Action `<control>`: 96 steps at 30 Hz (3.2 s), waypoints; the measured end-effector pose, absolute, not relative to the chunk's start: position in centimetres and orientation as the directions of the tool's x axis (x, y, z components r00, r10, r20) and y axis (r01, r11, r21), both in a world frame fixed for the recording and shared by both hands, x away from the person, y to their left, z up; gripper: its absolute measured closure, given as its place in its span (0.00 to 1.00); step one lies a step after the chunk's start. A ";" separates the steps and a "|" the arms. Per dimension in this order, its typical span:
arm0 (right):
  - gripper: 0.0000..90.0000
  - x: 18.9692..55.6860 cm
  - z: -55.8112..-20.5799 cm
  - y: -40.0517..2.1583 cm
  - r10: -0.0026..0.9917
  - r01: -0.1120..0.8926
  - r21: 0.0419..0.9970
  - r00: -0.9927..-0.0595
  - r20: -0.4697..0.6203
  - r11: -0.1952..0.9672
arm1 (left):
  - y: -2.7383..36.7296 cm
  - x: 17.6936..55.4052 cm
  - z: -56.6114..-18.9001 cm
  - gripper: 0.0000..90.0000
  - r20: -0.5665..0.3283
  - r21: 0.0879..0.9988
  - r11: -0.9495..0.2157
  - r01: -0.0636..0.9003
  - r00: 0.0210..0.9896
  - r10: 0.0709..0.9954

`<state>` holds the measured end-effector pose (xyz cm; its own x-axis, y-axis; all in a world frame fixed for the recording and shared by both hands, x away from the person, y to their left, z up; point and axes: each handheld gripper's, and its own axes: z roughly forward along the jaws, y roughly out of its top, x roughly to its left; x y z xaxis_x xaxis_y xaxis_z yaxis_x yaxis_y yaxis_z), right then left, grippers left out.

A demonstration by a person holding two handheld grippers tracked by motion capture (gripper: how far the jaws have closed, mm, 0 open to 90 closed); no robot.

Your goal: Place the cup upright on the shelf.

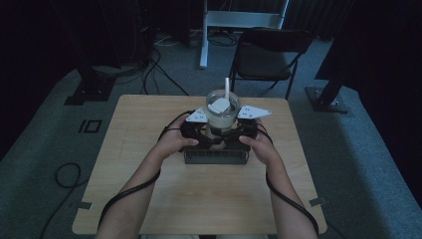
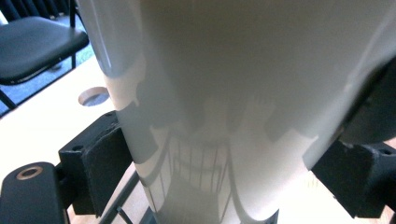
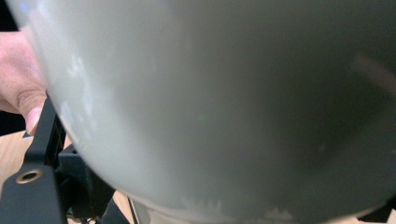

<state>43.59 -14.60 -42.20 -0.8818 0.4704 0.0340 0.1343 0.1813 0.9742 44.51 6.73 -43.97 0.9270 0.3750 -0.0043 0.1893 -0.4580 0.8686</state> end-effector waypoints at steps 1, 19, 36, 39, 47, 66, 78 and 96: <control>0.10 43.6 -42.4 -14.6 0.470 0.141 0.972 -0.882 0.038 0.186 | 6.7 44.5 -44.2 0.12 0.002 0.865 -0.465 0.188 0.926 0.377; 0.10 43.4 -44.2 -13.5 0.505 0.168 0.936 -0.863 -0.012 0.308 | 7.6 44.2 -46.6 0.13 -0.070 0.857 -0.441 0.265 0.909 0.410; 0.10 41.8 -46.1 -13.9 0.593 0.136 0.973 -0.805 -0.001 0.186 | 6.9 43.2 -46.9 0.13 -0.072 0.864 -0.414 0.287 0.883 0.463; 0.10 41.6 -46.4 -14.2 0.606 0.160 0.976 -0.795 0.036 0.151 | 6.9 43.0 -46.8 0.13 -0.072 0.867 -0.408 0.285 0.883 0.464; 0.10 40.6 -46.7 -14.9 0.623 0.161 0.977 -0.781 0.040 0.140 | 7.1 42.6 -46.7 0.13 -0.049 0.877 -0.399 0.268 0.876 0.480; 0.10 37.9 -46.2 -18.7 0.667 0.172 0.979 -0.743 0.053 0.113 | 8.8 40.3 -46.0 0.03 -0.080 0.897 -0.335 0.287 0.852 0.517; 0.10 37.0 -46.4 -22.0 0.748 0.192 0.978 -0.660 0.062 0.088 | 12.2 38.7 -45.9 0.03 -0.094 0.920 -0.261 0.294 0.809 0.580; 0.10 34.5 -48.6 -25.9 0.821 0.238 0.967 -0.568 0.063 0.090 | 19.6 35.1 -48.5 0.03 -0.059 0.897 -0.288 0.336 0.735 0.676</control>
<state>34.53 -25.95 -48.55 -0.5679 0.8207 0.0629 0.2379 0.0905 0.9671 35.10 19.59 -48.50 0.7350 0.6755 -0.0586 0.3360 -0.2878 0.8968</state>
